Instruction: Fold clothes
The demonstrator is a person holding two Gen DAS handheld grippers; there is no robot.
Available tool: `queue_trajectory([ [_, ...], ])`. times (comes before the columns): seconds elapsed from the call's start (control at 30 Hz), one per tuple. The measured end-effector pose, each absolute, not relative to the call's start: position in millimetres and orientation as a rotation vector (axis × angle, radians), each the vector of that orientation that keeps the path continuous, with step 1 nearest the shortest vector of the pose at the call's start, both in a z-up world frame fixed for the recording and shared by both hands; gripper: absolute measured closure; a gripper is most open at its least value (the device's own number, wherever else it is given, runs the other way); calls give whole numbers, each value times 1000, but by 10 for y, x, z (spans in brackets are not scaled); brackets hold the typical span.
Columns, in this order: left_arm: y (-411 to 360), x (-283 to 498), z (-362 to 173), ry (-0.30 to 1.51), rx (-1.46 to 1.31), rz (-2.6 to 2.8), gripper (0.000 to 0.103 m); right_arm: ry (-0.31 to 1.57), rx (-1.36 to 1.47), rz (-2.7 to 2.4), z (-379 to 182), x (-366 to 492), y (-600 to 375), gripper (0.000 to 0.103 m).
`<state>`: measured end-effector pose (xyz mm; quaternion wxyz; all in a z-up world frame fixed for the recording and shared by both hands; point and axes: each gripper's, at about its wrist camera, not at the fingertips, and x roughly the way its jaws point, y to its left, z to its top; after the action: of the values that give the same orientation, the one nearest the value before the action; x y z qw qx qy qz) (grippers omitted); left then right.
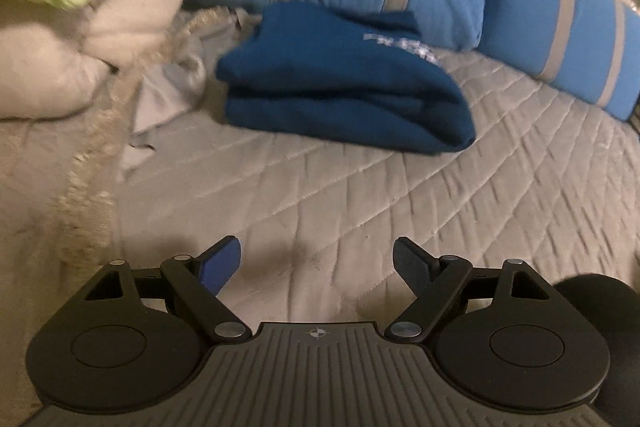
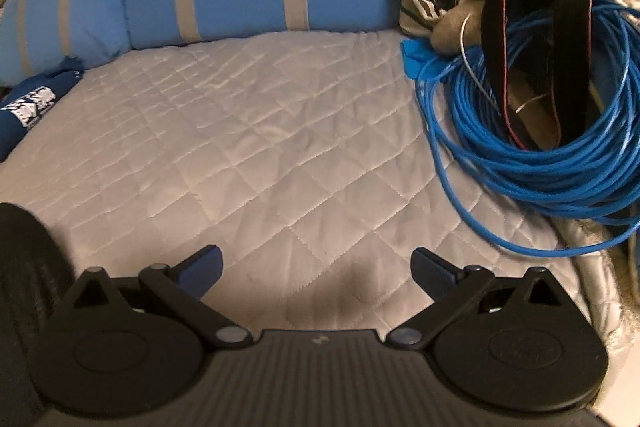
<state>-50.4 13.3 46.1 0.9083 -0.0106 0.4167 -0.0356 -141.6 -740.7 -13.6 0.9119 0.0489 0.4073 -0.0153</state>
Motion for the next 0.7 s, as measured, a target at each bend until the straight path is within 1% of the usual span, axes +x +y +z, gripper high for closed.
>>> queue_trajectory([
  [0.27, -30, -170, 157, 897, -7, -73, 19, 828, 159, -89, -435, -1120, -7374, 0],
  [0.33, -74, -117, 129, 876, 11, -55, 15, 826, 170, -105, -496, -1039, -7372, 0],
  [0.37, -97, -84, 120, 871, 18, -50, 12, 828, 173, -115, -522, -1000, -7366, 0],
  [0.4, -118, -49, 110, 868, 24, -46, 6, 830, 169, -129, -555, -947, -7348, 0],
  [0.47, -163, 41, 78, 868, 25, -39, 0, 833, 162, -156, -620, -842, -7312, 0],
  [0.6, -266, 213, 55, 838, 36, 18, 0, 791, 94, -223, -702, -649, -7184, 0],
  [0.7, -323, 338, 42, 814, 40, 46, 0, 772, 140, -252, -731, -494, -7210, 0],
])
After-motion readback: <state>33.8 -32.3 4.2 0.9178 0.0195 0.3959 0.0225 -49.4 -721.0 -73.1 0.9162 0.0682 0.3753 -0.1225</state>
